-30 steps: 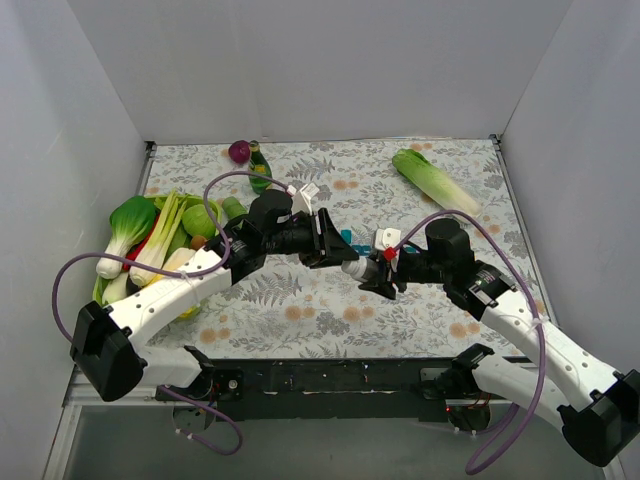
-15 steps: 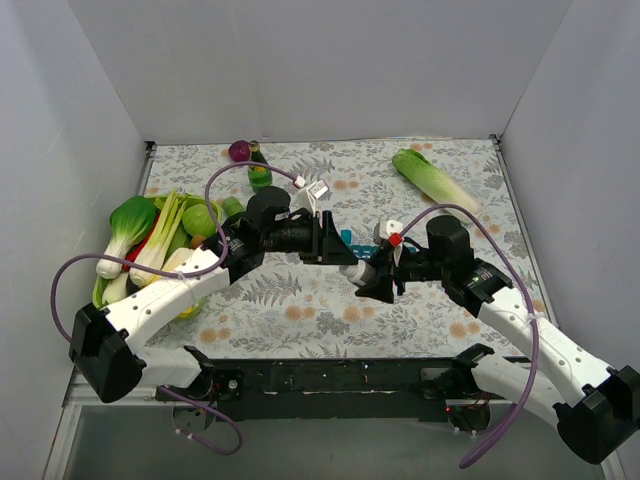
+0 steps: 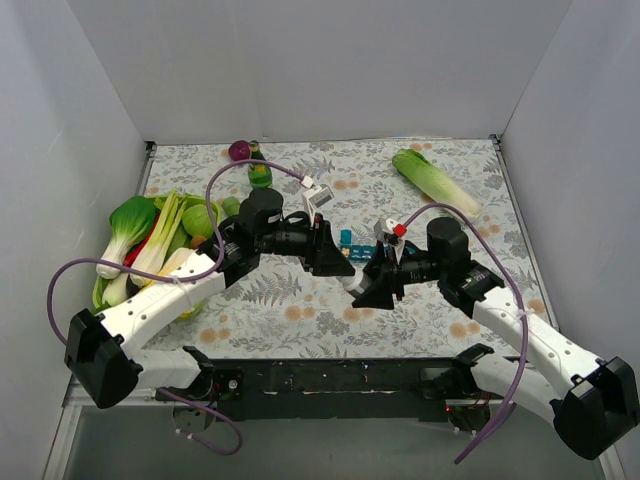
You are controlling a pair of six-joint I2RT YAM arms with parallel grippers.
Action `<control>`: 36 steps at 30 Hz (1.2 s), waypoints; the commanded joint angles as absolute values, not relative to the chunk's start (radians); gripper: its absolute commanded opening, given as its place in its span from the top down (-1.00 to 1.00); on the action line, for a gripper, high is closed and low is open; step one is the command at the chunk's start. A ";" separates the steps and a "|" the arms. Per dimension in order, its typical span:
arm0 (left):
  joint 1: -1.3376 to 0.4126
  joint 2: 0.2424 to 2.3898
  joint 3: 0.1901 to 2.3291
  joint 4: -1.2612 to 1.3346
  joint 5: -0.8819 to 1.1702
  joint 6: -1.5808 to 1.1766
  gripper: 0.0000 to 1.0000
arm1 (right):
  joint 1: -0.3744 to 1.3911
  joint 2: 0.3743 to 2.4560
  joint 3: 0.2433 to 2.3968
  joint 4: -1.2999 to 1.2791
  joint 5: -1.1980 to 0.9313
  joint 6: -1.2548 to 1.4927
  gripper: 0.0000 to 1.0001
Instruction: Sort the pills into containers
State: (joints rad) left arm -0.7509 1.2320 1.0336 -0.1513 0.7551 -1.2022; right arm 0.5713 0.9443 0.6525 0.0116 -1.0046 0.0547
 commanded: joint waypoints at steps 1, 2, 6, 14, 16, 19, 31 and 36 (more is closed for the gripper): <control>-0.762 1.239 1.103 -0.188 0.899 -1.063 0.71 | 0.568 0.956 0.620 0.199 -1.058 0.189 0.97; -0.756 1.246 1.107 -0.202 0.911 -1.045 0.72 | 0.566 0.956 0.617 0.212 -1.072 0.221 0.97; -0.738 1.236 1.112 -0.222 0.979 -0.945 0.72 | 0.560 0.954 0.586 0.293 -1.100 0.313 0.97; -0.727 1.207 1.078 -0.131 0.996 -0.908 0.67 | 0.546 0.963 0.549 0.426 -1.115 0.452 0.97; -0.727 1.206 1.060 -0.098 0.997 -0.922 0.67 | 0.543 0.966 0.549 0.448 -1.117 0.474 0.97; -0.727 1.213 1.054 -0.075 1.011 -0.936 0.66 | 0.540 0.971 0.551 0.446 -1.115 0.477 0.97; -0.729 1.290 1.104 -0.136 1.089 -0.914 0.55 | 0.538 0.979 0.542 0.459 -1.127 0.489 0.97; -0.730 1.295 1.132 -0.179 1.059 -0.871 0.43 | 0.538 0.979 0.523 0.483 -1.120 0.523 0.97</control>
